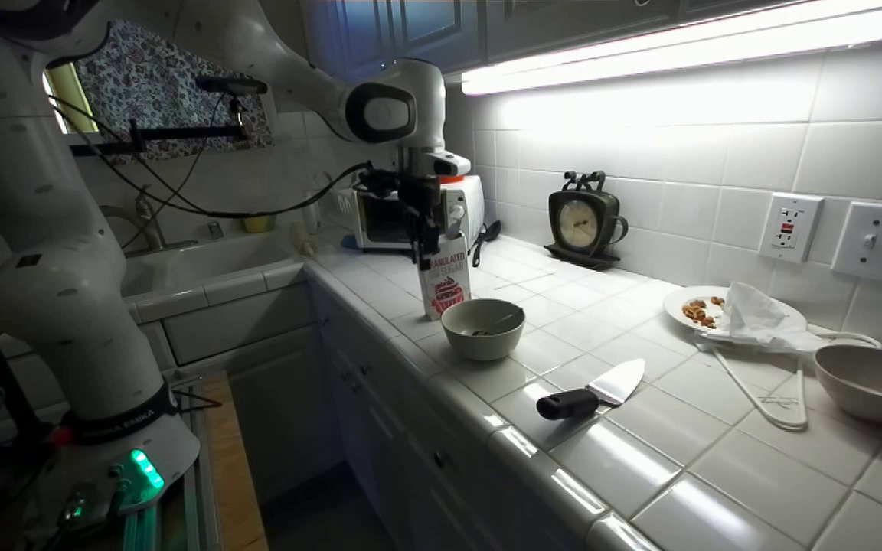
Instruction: Turn the box on the table around
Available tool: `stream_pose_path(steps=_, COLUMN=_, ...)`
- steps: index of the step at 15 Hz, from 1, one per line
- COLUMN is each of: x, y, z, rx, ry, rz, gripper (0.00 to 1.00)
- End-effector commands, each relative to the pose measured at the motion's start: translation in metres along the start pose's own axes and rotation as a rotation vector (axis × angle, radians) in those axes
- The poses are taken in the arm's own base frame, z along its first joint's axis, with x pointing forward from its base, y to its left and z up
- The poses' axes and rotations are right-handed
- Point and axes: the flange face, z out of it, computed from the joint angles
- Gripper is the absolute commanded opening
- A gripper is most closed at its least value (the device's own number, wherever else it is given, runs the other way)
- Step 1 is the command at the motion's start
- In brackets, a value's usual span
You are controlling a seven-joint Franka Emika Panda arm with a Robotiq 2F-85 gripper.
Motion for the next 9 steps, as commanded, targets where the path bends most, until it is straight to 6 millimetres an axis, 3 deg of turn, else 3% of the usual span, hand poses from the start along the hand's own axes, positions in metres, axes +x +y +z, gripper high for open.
stream_pose_path(steps=1, x=0.0123, y=-0.0011, z=0.0000, rx=-0.022, ry=-0.060, rz=0.095, gripper=0.16)
stream_pose_path(steps=3, x=0.0151, y=-0.0014, z=-0.0003, rx=-0.026, ry=-0.071, rz=0.121, gripper=0.16)
stream_pose_path(steps=4, x=0.0162, y=-0.0014, z=-0.0008, rx=-0.026, ry=-0.074, rz=0.132, gripper=0.50)
stream_pose_path(steps=5, x=0.0169, y=-0.0013, z=-0.0013, rx=-0.023, ry=-0.082, rz=0.142, gripper=0.68)
stream_pose_path(steps=9, x=0.0144, y=-0.0012, z=-0.0029, rx=-0.011, ry=-0.075, rz=0.140, gripper=0.94)
